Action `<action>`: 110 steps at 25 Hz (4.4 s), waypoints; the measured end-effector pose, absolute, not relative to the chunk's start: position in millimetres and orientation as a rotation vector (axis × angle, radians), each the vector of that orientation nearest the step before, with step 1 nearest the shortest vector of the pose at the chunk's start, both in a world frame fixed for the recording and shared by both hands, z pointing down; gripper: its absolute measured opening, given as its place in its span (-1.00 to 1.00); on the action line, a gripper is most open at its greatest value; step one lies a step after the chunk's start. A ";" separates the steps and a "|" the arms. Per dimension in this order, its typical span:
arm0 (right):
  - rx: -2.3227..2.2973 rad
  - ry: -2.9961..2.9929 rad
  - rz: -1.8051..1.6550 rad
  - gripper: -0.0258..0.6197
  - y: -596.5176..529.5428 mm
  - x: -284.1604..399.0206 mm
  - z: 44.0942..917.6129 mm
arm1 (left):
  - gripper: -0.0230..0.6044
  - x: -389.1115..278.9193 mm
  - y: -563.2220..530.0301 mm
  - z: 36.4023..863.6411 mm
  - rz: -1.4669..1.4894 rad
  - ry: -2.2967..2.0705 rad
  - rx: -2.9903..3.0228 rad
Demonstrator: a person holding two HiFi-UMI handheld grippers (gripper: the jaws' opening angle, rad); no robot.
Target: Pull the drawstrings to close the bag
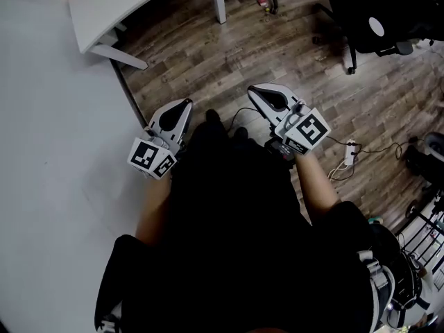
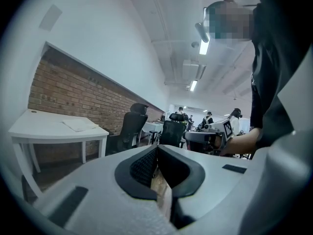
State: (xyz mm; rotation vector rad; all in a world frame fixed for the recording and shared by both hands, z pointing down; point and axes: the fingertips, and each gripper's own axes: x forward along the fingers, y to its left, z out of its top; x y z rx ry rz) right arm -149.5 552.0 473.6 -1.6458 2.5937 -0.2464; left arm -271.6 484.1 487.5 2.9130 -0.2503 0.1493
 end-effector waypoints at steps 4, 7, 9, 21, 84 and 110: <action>-1.648 2.587 -0.260 -0.90 533.3 -156.1 477.4 | -0.87 -274.2 466.7 495.0 0.155 -0.234 2.886; -1.677 2.583 -0.275 -0.90 520.0 -151.2 481.4 | -0.87 -264.2 452.0 503.5 0.153 -0.204 2.869; -1.699 2.582 -0.292 -0.90 511.7 -142.8 484.0 | -0.87 -251.6 441.4 507.4 0.143 -0.175 2.859; -1.664 2.693 -0.426 -0.90 355.3 -117.2 496.5 | -0.87 -214.3 284.0 528.3 0.084 -0.188 2.764; -1.066 3.009 -0.365 -0.87 -111.8 143.4 470.3 | -0.87 -72.6 -134.1 509.1 0.142 -1.015 2.719; -0.800 3.418 -0.493 -0.28 -331.7 137.0 564.5 | -0.52 -193.8 -342.9 609.6 0.639 -0.917 2.717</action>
